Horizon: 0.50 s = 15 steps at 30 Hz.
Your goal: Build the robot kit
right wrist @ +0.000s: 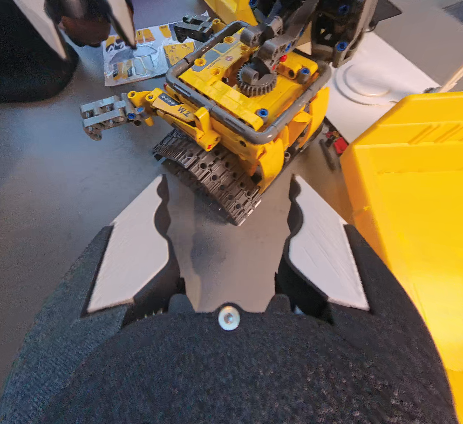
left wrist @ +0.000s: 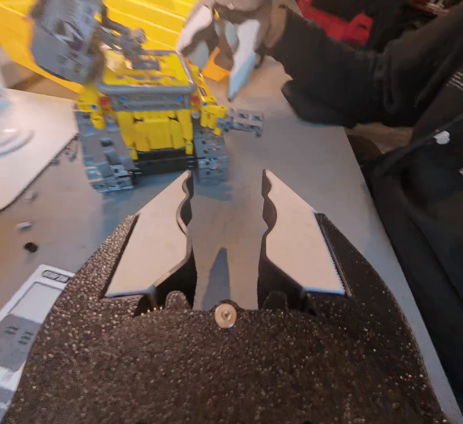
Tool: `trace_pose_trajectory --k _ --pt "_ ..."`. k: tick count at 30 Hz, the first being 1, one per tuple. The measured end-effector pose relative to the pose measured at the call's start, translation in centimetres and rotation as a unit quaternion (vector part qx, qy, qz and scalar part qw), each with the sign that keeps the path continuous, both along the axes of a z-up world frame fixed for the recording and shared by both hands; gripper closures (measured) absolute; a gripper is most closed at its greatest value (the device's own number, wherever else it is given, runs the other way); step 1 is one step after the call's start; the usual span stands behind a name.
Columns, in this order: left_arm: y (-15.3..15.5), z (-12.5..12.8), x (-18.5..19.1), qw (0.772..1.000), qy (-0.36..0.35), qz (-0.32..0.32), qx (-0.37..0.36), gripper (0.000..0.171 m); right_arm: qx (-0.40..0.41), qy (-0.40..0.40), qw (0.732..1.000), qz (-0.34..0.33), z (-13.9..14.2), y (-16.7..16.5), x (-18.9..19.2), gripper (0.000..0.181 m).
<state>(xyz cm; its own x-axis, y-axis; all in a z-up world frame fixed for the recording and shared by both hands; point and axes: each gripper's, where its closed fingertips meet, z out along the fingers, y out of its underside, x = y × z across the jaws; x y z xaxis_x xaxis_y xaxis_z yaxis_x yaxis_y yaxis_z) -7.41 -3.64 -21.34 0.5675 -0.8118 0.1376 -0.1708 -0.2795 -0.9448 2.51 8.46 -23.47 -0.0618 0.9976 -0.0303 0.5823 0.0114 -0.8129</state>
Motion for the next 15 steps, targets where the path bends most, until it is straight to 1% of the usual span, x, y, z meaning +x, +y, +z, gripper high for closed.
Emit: trace_pose_trajectory --k 1,3,5,6,7,8,10,12,13,15 --pt "0.7 0.7 -0.6 0.999 -0.009 0.025 0.019 0.119 0.008 -0.008 1.000 -0.001 -0.3 -0.4 -0.3 0.073" --pt "1.7 1.7 -1.7 0.996 -0.022 0.065 0.049 0.121 0.040 -0.020 0.999 -0.016 -1.3 -0.7 -1.7 0.062" --pt "2.4 2.1 -2.7 0.993 -0.026 0.099 0.064 0.121 0.058 -0.023 0.997 -0.033 -2.4 -0.9 -3.4 0.058" --pt "2.8 2.2 -3.2 0.990 -0.023 0.118 0.073 0.120 0.068 -0.017 0.997 -0.032 -2.7 -0.8 -4.0 0.059" --pt "3.2 2.3 -3.8 0.987 -0.019 0.136 0.081 0.120 0.067 -0.003 0.998 -0.021 -2.5 -0.9 -4.3 0.065" --pt "3.5 2.4 -4.4 0.984 -0.018 0.152 0.088 0.119 0.077 0.012 0.997 -0.011 -2.3 -0.6 -4.4 0.094" --pt "3.9 2.6 -5.3 0.981 -0.024 0.170 0.090 0.114 0.066 0.053 0.994 0.064 -2.0 -2.0 -4.6 0.109" --pt "4.2 2.1 -6.1 0.980 -0.027 0.182 0.076 0.105 0.044 0.069 0.993 0.087 -2.1 -2.6 -4.7 0.112" --pt "4.4 1.8 -6.4 0.980 -0.025 0.187 0.068 0.103 0.052 0.071 0.992 0.094 -2.1 -2.6 -4.7 0.113" --pt "4.8 0.9 -6.8 0.979 -0.014 0.194 0.059 0.101 0.052 0.072 0.990 0.113 -2.1 -2.9 -4.6 0.114"
